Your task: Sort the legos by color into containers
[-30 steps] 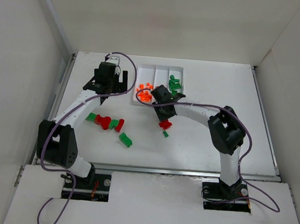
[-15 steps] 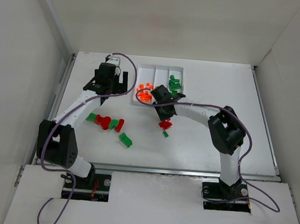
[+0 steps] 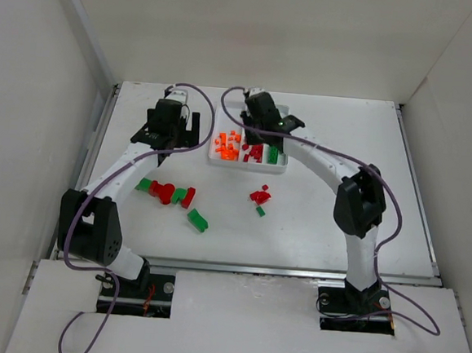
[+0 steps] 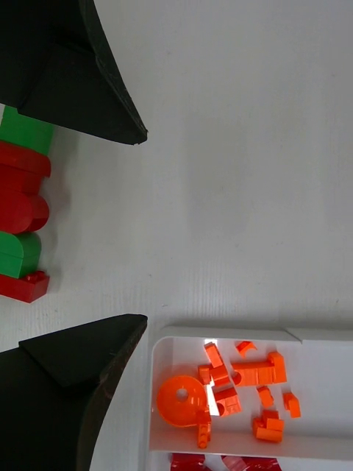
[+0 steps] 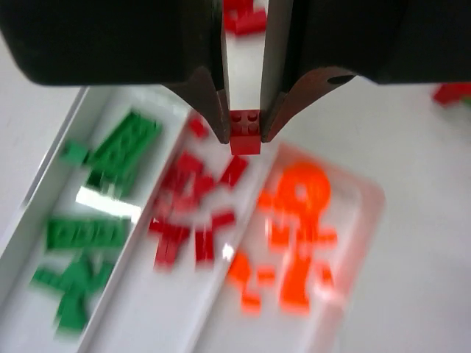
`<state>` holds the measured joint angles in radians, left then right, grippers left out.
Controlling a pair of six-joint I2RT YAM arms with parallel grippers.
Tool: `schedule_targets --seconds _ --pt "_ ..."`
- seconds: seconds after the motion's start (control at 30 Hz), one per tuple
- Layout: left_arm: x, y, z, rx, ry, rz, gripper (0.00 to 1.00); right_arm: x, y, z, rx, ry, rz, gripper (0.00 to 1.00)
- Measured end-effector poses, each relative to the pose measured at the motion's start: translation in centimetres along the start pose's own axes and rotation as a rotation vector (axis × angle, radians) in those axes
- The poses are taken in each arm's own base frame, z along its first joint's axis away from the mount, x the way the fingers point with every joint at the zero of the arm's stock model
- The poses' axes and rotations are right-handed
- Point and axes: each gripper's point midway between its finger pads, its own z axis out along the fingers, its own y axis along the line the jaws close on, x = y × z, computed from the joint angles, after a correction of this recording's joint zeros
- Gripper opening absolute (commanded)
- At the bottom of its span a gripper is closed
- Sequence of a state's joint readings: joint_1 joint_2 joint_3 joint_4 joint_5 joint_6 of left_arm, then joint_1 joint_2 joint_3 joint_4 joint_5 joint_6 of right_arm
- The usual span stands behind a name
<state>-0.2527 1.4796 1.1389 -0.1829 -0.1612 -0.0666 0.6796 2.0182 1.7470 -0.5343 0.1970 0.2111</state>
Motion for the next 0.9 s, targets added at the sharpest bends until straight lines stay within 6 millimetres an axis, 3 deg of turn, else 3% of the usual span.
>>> schedule_targets --seconds 0.1,0.2,0.33,0.37,0.4,0.5,0.73,0.9 --pt "-0.2 0.4 -0.1 -0.023 -0.009 -0.001 1.00 -6.1 -1.1 1.2 0.021 -0.119 0.055 0.00" --pt "-0.5 0.8 -0.2 -0.036 -0.017 0.001 1.00 -8.3 -2.4 3.6 0.034 -0.150 0.077 0.00" --pt "-0.7 1.5 -0.2 -0.051 -0.023 -0.008 1.00 -6.1 -4.5 7.1 0.066 -0.081 0.055 0.08" --pt "-0.7 1.7 -0.2 -0.055 -0.023 -0.010 1.00 -5.4 -4.8 7.7 0.072 -0.059 0.047 0.29" --pt "-0.7 2.0 -0.2 -0.061 -0.023 -0.015 1.00 -4.8 -4.9 8.1 0.075 -0.042 0.037 0.43" --pt "-0.7 2.6 -0.1 -0.069 -0.022 -0.024 1.00 -4.0 -4.7 8.9 0.066 -0.014 0.006 0.59" --pt "-0.8 3.0 -0.1 -0.073 -0.021 -0.032 1.00 -5.7 -4.3 7.7 0.034 -0.046 -0.033 0.61" --pt "-0.7 2.8 0.0 -0.067 -0.020 -0.032 1.00 -5.3 -4.2 4.2 0.005 -0.037 -0.037 0.61"
